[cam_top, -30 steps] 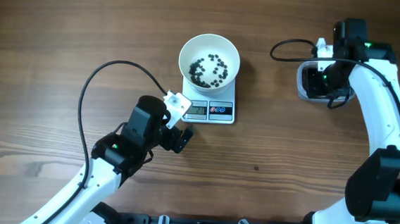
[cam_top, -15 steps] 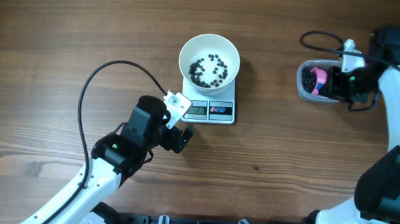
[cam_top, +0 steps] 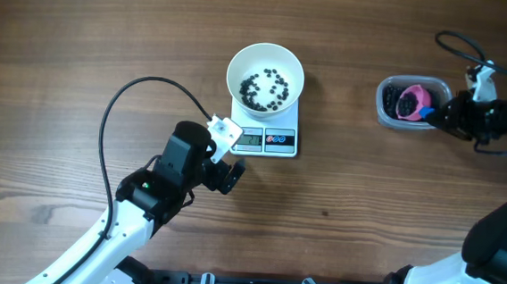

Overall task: Scoop item into bowl and weigh 150g on scale
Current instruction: 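Return the pink scoop to the bean tub and scoop more beans, then carry the scoop over the white bowl and tip beans in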

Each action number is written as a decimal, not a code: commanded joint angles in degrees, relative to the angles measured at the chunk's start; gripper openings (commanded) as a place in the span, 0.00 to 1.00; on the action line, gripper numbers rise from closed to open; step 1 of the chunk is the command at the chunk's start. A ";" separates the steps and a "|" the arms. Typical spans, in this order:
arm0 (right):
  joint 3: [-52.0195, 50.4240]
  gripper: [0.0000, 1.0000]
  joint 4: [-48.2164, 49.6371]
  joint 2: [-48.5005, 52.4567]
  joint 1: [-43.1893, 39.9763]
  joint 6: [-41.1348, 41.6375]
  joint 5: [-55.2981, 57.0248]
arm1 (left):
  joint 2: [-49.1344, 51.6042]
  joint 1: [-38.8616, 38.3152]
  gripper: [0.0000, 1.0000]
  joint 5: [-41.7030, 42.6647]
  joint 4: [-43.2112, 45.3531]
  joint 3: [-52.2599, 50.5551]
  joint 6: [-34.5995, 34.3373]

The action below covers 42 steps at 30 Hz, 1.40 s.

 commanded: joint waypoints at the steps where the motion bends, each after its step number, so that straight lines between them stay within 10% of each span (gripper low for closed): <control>1: 0.85 0.04 -0.81 0.92 -1.46 -4.28 -7.17 | 0.00 0.52 1.00 -0.35 -0.02 -0.20 0.28; 21: 0.94 0.04 -3.63 0.61 0.74 -10.51 -23.65 | 0.00 0.52 1.00 -0.35 -0.02 -0.20 0.28; 42: 8.72 0.04 5.73 0.59 29.75 -0.33 -16.65 | 0.00 0.52 1.00 -0.35 0.00 -0.20 0.28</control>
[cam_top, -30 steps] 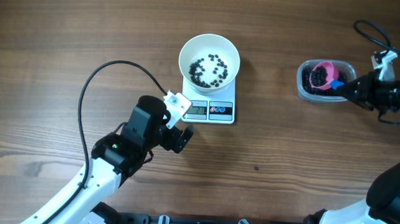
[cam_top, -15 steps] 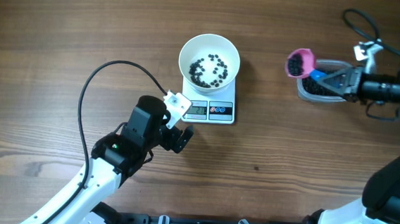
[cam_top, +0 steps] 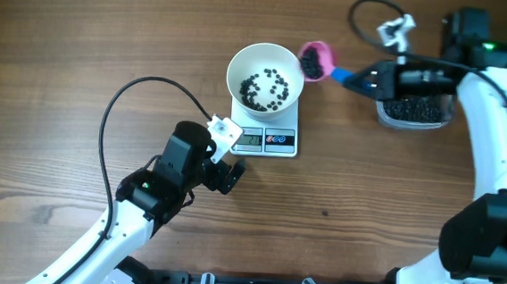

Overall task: Scoop item into bowl and weigh 150g on scale
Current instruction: 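Carry the scoop over the white bowl and tip beans in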

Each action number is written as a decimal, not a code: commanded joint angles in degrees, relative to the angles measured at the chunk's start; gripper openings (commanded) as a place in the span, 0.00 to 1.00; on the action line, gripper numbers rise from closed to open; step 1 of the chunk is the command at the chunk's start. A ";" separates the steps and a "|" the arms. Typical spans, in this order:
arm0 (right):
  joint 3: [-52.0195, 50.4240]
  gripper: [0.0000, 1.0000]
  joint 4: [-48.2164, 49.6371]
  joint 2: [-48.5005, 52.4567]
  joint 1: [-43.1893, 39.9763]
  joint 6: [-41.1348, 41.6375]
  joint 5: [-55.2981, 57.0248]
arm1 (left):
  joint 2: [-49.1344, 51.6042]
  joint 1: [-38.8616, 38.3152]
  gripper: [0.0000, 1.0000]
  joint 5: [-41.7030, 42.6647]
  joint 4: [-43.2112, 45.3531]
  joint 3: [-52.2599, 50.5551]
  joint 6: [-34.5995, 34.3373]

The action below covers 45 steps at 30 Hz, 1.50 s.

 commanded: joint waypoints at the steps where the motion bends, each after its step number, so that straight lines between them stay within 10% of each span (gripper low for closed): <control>1: 1.33 0.04 2.78 0.55 5.51 5.25 5.14 | 0.00 0.52 1.00 -0.35 0.00 -0.20 0.28; 23: 1.11 0.04 11.58 0.98 29.29 8.15 55.95 | 0.00 0.52 1.00 -0.35 0.00 -0.20 0.28; 45: 1.57 0.04 11.98 -0.15 31.30 6.60 53.96 | 0.00 0.52 1.00 -0.35 0.00 -0.20 0.28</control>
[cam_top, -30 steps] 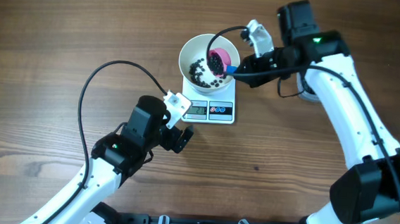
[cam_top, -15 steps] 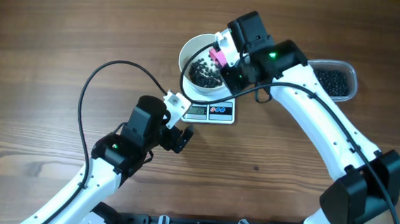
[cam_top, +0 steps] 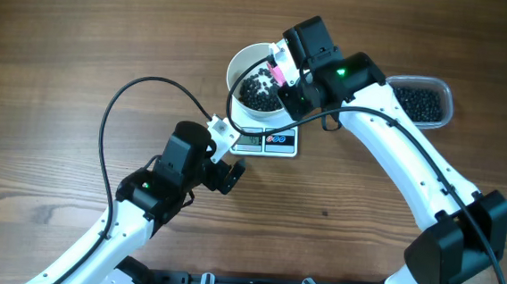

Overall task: Scoop item into bowl and weigh 150g on scale
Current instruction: 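Carry the scoop over the white bowl and tip beans in, then move the scoop back to the tub and scoop black beans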

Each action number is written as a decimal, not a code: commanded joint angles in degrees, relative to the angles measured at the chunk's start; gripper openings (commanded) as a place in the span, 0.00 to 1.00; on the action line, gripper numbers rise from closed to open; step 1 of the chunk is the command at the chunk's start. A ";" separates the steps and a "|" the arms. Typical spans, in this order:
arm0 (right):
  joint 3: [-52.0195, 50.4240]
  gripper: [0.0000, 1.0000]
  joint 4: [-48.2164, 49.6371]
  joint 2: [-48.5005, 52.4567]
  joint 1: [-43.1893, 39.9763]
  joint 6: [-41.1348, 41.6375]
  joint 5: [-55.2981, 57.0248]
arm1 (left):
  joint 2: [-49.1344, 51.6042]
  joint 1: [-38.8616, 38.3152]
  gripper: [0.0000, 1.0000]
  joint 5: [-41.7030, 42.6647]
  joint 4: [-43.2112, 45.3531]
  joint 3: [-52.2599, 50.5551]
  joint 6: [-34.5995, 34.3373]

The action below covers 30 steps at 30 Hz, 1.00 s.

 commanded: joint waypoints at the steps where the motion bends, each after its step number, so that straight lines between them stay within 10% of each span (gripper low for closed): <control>1: 1.75 0.04 0.66 -0.79 -0.74 -0.31 -4.63 | 0.00 0.52 1.00 -0.35 0.00 -0.20 0.28; 15: 2.21 0.04 -4.94 -13.77 -21.00 -0.31 -16.28 | 0.00 0.52 1.00 -0.35 0.00 -0.20 0.28; 30: 1.92 0.04 -20.09 -6.58 -34.67 9.84 6.73 | 0.00 0.52 1.00 -0.35 0.00 -0.20 0.28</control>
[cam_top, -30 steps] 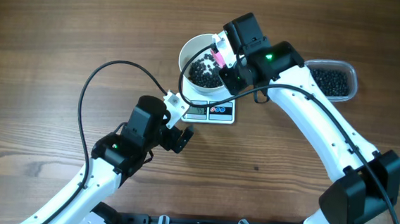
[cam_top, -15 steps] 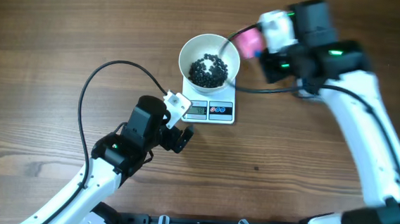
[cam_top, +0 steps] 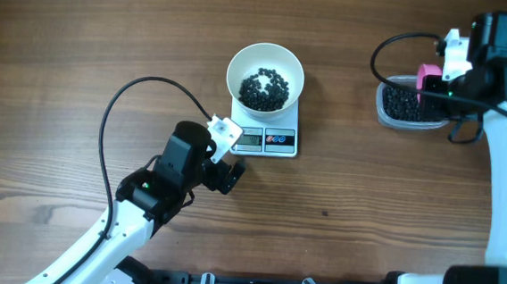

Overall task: Scoop item into bowl and weigh 150g on scale
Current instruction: 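Move the scoop back to the tub and scoop black beans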

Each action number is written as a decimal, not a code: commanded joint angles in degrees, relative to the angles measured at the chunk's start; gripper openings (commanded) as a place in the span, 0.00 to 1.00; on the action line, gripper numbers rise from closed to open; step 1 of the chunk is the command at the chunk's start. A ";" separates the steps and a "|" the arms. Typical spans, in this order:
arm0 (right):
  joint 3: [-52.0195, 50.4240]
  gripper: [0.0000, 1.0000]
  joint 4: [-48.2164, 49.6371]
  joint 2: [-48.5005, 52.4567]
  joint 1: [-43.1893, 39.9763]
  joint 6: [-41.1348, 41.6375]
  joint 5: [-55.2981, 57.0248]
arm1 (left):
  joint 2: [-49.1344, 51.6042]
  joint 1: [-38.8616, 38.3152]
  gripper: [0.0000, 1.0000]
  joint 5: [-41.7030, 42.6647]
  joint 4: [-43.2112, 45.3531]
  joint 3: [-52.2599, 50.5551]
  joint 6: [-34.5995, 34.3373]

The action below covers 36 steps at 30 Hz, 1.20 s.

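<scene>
A white bowl (cam_top: 265, 74) holding a heap of small black beads stands on a white digital scale (cam_top: 268, 140). At the right a clear tub (cam_top: 410, 106) holds more black beads. My right gripper (cam_top: 440, 81) hangs over the tub's back edge, shut on a pink scoop (cam_top: 429, 75) with a blue handle. Near the scale's front left corner my left gripper (cam_top: 235, 172) rests low over the table; whether its fingers are parted cannot be made out.
A black cable (cam_top: 122, 106) loops over the table left of the left arm. Another cable (cam_top: 393, 46) arcs from the right arm above the tub. The right arm runs down the right edge.
My right arm has left the bowl and moved right; the scoop now hangs over the bead tub. The bowl stands uncovered with its heap of beads. The left arm has not moved.
First the scoop was in the tub and the bowl held a few scattered beads. Then the scoop hung loaded beside the bowl's right rim. Then it was tipped over the bowl, whose bead pile had grown. Now it is back over the tub.
</scene>
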 commanded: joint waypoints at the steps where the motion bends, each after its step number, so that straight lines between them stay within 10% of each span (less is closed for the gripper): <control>1: 0.85 0.04 -1.20 5.66 0.02 4.02 7.87 | 0.00 0.52 1.00 -0.35 -0.02 -0.17 0.28; 36: 0.85 0.04 3.78 20.92 0.02 2.05 6.36 | 0.00 0.52 1.00 -0.35 -0.02 -0.20 0.28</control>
